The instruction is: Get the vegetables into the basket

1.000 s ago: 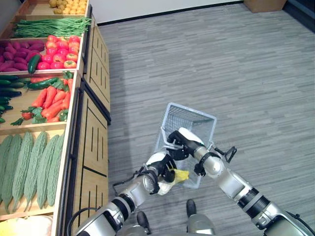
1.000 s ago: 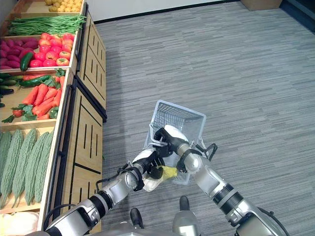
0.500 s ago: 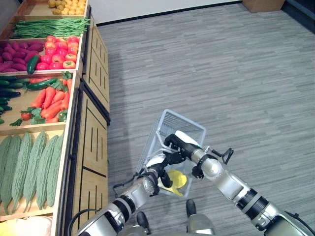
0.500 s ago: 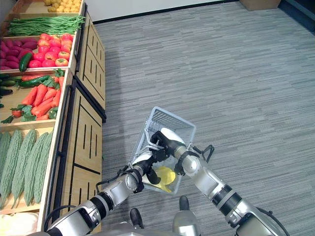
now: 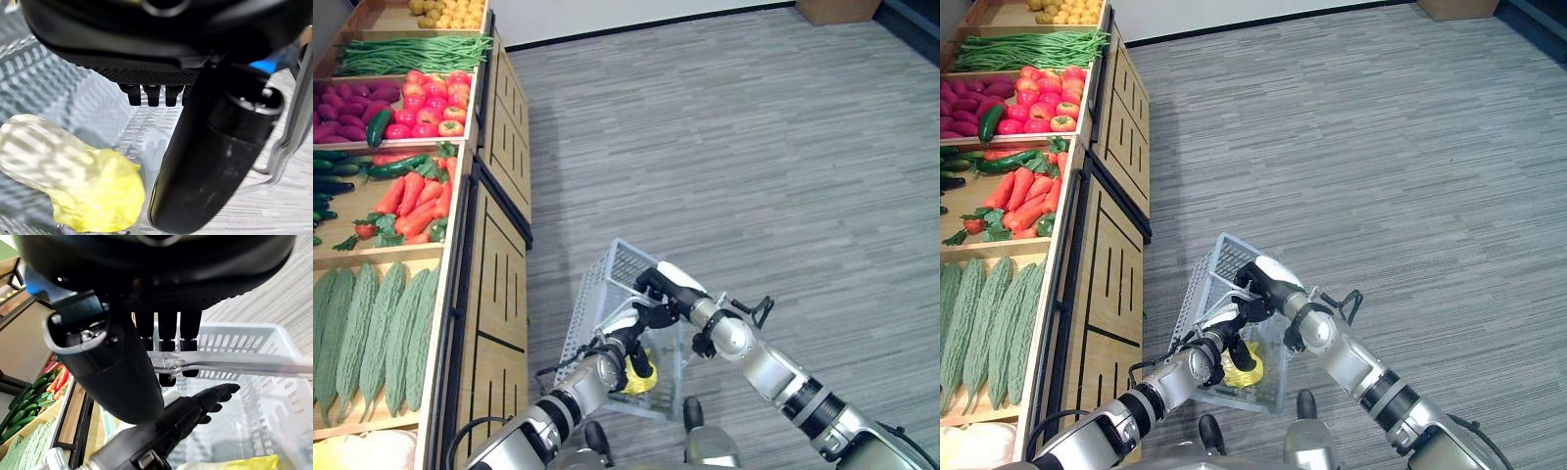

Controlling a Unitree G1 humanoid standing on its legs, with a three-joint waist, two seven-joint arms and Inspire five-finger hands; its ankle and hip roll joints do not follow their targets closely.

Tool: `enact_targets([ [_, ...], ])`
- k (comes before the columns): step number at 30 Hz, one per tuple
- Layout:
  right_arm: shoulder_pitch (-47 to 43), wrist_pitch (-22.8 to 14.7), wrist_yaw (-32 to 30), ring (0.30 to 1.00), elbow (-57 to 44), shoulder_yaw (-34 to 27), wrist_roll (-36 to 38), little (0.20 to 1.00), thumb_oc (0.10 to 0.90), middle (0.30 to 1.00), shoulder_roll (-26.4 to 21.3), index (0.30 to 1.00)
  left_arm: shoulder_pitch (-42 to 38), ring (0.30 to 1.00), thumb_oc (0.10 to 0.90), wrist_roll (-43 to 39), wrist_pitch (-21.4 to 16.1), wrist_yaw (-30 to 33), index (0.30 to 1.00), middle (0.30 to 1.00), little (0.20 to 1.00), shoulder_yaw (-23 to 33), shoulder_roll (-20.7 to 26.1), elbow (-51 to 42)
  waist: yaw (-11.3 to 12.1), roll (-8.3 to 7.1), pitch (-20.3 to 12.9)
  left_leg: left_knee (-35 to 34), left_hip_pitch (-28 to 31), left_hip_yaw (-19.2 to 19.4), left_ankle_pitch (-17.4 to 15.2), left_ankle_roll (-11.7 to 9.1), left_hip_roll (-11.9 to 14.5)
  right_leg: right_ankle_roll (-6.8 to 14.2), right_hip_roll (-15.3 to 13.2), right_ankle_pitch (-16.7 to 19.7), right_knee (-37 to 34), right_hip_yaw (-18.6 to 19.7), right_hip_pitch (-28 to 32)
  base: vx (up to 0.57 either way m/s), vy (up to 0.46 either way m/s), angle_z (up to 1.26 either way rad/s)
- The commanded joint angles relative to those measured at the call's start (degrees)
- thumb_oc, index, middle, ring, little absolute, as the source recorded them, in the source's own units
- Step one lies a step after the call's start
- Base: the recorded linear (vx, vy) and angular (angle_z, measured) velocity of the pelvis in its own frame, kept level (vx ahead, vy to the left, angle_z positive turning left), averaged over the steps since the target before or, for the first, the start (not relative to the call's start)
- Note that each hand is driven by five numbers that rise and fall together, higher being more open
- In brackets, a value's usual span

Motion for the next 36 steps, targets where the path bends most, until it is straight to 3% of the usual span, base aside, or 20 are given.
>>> enact_targets([
  [1, -3.9, -7.5, -3.1, 0.3, -6.3, -5.8, -0.2, 0.3, 0.4, 0.3, 1.3, 0.3, -4.5, 1.0, 0.9, -0.4, -4.5, -1.2, 1.0, 1.0, 1.0, -1.9, -1.7, -2.0, 0.6, -1.35, -2.1, 0.0, 1.9, -1.4, -1.2, -4.6, 3.2, 4.8, -4.0, -0.9, 1.0, -2.3, 0.7, 0.01, 0.009, 0.04],
  [4, -0.1, -7.3, -3.8, 0.3, -3.3, -9.6, -2.6, 0.3, 0.4, 0.3, -1.5, 0.3, -2.2, 1.0, 0.9, -3.2, -6.0, -5.4, 1.0, 1.0, 1.0, -2.8, 0.0, -6.6, 0.7, -1.05, -2.6, 0.0, 2.2, -1.8, -1.4, -4.6, 3.2, 4.9, -4.0, -1.2, 1.0, -2.6, 1.3, 0.02, 0.011, 0.04],
  [11, 3.8, -7.0, -4.3, 0.3, 5.0, -12.8, -3.2, 0.3, 0.4, 0.3, -2.3, 0.3, 0.7, 1.0, 0.9, -4.6, -7.3, -10.4, 1.0, 1.0, 1.0, -3.5, 4.2, -12.3, 1.5, -0.84, -4.0, 0.0, 2.7, -2.2, -1.8, -4.7, 3.4, 4.9, -3.9, -1.8, 0.9, -3.5, 2.5, 0.01, 0.002, 0.02],
  [19, 8.7, -6.2, -5.4, 0.3, 17.7, -17.3, -4.6, 0.3, 0.4, 0.3, -3.9, 0.3, 7.4, 1.0, 0.9, -8.1, -7.8, -12.7, 1.0, 1.0, 1.0, 2.2, 11.6, -18.1, 3.0, -1.35, -5.3, 0.0, 3.2, -3.1, -1.8, -4.8, 3.4, 4.8, -3.5, -2.3, 1.0, -4.3, 3.4, 0.01, -0.002, 0.07],
  [29, 15.3, -5.5, -6.1, 0.3, 37.3, -19.8, -5.1, 0.3, 0.4, 0.3, -2.4, 0.3, 16.2, 1.0, 0.9, -7.4, -6.2, -6.5, 1.0, 1.0, 1.0, 14.9, 12.5, -1.9, 4.5, -2.61, -6.1, 0.0, 3.2, -3.9, -1.5, -4.9, 3.7, 4.5, -3.0, -3.0, 1.9, -4.8, 3.8, -0.01, -0.002, 0.03],
  [30, 16.4, -5.4, -6.2, 0.3, 38.7, -20.4, -5.2, 0.3, 0.4, 0.3, -1.9, 0.3, 17.4, 1.0, 0.9, -7.9, -5.9, -5.0, 1.0, 1.0, 1.0, 17.6, 12.2, 0.9, 4.8, -2.8, -6.1, 0.0, 3.2, -4.0, -1.4, -4.9, 3.7, 4.4, -2.9, -3.0, 2.0, -4.9, 3.8, -0.02, -0.008, 0.09],
  [31, 17.6, -6.2, -8.2, 0.3, 46.5, -20.9, -2.9, 0.3, 0.4, 0.3, 1.7, 0.3, 18.9, 1.0, 0.9, -11.7, -6.4, 0.4, 1.0, 1.0, 1.0, 24.6, 9.7, 10.9, 5.5, -3.33, -6.2, 0.0, 2.9, -4.5, -1.1, -4.9, 3.6, 4.4, -2.9, -3.0, 2.2, -5.3, 3.8, -0.02, -0.009, 0.09],
  [36, 17.8, -7.4, -11.1, 0.3, 52.4, -20.3, -0.6, 0.3, 0.4, 0.3, 5.9, 0.3, 18.9, 1.0, 0.9, -13.4, -5.5, 8.0, 1.0, 1.0, 1.0, 32.2, 8.3, 26.5, 6.0, -4.14, -6.5, 0.0, 2.5, -4.6, -0.9, -4.9, 3.4, 4.3, -2.8, -3.1, 2.2, -5.5, 3.7, -0.01, 0.006, 0.12],
])
